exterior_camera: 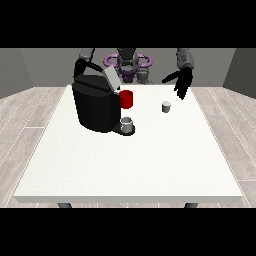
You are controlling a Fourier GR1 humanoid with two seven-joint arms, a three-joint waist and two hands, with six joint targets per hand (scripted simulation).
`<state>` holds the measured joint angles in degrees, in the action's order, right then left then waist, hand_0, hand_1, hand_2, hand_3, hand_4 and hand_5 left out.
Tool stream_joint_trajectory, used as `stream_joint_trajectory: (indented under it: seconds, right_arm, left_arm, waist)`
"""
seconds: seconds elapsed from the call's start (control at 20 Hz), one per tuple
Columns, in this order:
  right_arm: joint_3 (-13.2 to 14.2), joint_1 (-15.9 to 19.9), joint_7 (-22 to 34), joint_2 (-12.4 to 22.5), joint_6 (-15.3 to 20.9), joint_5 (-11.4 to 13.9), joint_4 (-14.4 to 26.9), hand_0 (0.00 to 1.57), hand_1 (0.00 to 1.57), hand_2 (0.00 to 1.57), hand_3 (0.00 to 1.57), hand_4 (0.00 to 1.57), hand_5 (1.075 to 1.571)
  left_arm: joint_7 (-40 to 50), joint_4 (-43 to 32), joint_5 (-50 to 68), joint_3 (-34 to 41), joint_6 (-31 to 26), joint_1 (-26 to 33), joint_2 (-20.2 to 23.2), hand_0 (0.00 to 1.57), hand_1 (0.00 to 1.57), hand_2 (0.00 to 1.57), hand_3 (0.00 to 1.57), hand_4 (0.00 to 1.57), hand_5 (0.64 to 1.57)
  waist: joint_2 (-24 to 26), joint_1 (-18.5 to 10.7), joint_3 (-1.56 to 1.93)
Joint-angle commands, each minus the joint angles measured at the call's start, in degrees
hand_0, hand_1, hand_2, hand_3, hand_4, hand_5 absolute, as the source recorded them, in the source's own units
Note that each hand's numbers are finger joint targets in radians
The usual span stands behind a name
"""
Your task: Insert the coffee pod into the coffee machine and close the lid
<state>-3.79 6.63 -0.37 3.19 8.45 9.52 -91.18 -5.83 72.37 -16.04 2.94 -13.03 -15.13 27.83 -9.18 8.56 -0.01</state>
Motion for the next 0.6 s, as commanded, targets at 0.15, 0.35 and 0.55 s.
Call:
stream_joint_trajectory:
  seconds: [0.15, 0.35, 0.55]
  right_arm:
    - [1.1, 4.0, 0.7, -0.5, 0.4, 0.0, 2.4, 0.0, 0.0, 0.0, 0.0, 0.0, 1.571]
    - [-0.5, 3.4, 4.1, -1.4, 0.6, 1.1, 1.7, 0.0, 0.0, 0.0, 0.0, 0.0, 1.571]
    - [-0.2, 3.2, 4.1, -1.7, -1.5, -1.1, 3.0, 0.0, 0.0, 0.0, 0.0, 0.0, 1.571]
  left_arm:
    - [-2.2, -10.9, -5.7, -0.2, 1.3, -6.7, 0.7, 0.0, 0.0, 0.0, 0.0, 0.0, 1.571]
    - [-3.9, -16.5, -10.4, -1.9, 3.4, -7.8, 0.4, 0.0, 0.0, 0.0, 0.0, 0.0, 1.571]
    - [-4.9, -20.8, -13.5, -2.0, 7.6, -10.9, -2.2, 0.26, 0.26, 0.59, 0.25, 0.0, 1.571]
  waist:
    - [-5.2, 1.1, -0.01]
    - [-4.6, 2.0, -0.03]
    - [-3.0, 2.1, -0.01]
